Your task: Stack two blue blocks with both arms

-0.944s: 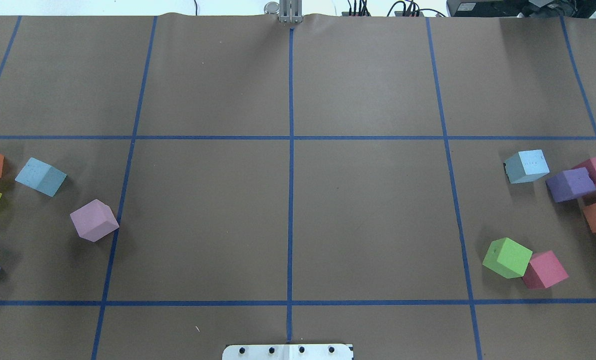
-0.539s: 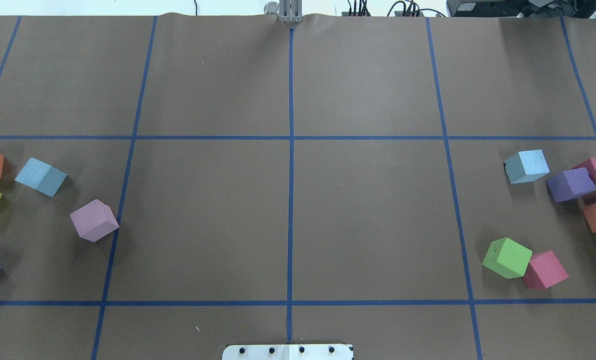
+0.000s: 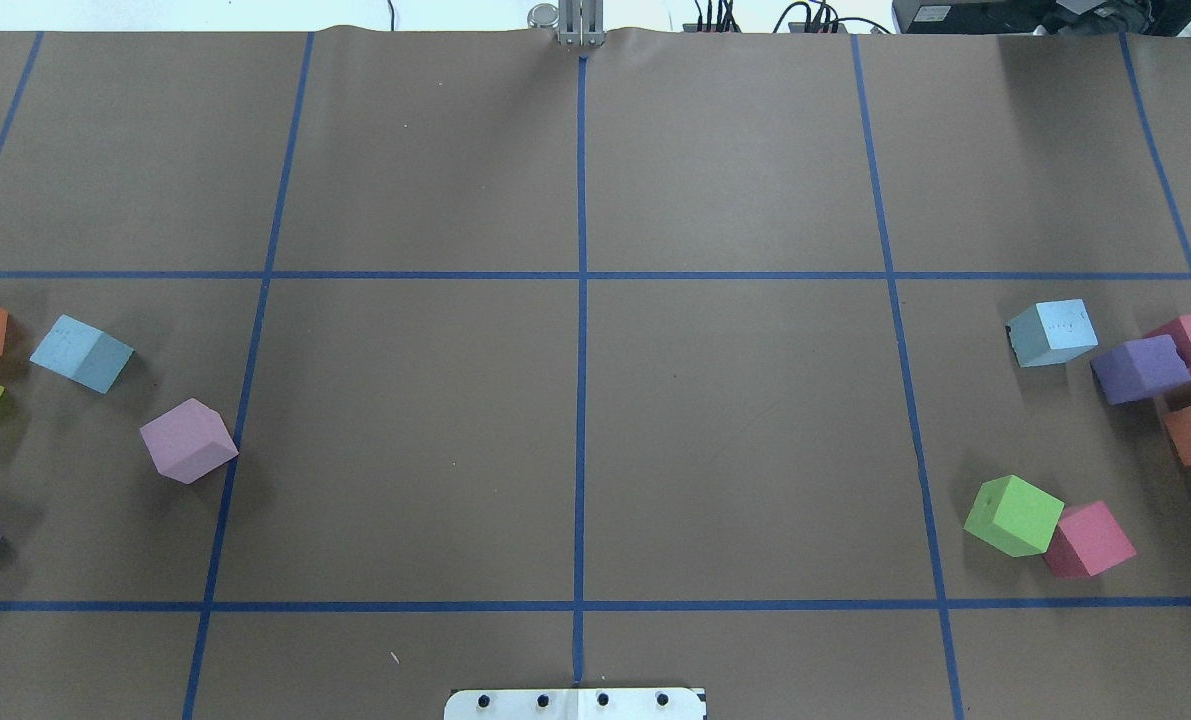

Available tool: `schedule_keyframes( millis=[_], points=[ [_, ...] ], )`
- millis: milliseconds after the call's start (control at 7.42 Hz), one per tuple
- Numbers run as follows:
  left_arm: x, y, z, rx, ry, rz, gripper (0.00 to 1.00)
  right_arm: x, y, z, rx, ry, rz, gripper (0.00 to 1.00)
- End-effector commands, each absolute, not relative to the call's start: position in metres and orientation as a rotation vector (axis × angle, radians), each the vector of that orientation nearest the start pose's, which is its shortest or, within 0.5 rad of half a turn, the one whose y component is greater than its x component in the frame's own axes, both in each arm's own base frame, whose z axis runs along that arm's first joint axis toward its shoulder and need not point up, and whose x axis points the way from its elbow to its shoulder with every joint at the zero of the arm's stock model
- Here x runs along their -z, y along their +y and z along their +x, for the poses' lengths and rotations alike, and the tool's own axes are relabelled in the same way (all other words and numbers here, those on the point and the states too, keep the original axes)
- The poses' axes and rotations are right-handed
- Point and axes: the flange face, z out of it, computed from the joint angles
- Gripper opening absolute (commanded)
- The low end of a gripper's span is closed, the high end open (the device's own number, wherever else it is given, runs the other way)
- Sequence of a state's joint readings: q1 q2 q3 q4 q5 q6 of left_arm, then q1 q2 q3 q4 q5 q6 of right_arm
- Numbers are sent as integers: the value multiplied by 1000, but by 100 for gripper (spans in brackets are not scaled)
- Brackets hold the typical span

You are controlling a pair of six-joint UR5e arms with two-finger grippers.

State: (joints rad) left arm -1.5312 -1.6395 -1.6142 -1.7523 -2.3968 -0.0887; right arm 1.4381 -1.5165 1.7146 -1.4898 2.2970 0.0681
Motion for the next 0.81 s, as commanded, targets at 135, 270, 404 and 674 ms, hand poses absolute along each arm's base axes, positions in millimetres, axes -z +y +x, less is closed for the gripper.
schedule_keyframes(
  millis=[135, 270, 404, 674],
  points=[
    [-594, -545, -41, -63, 798, 224, 98, -547, -533, -4, 179, -744, 223, 100],
    [-594, -545, -41, -70, 797, 230, 98, -543, -533, -13, 201, -750, 230, 100],
    [-582, -548, -41, -78, 801, 265, 98, -537, -533, -16, 221, -756, 272, 100],
    [-553, -567, -38, -109, 800, 330, 98, -530, -534, -34, 259, -772, 289, 100]
  ],
)
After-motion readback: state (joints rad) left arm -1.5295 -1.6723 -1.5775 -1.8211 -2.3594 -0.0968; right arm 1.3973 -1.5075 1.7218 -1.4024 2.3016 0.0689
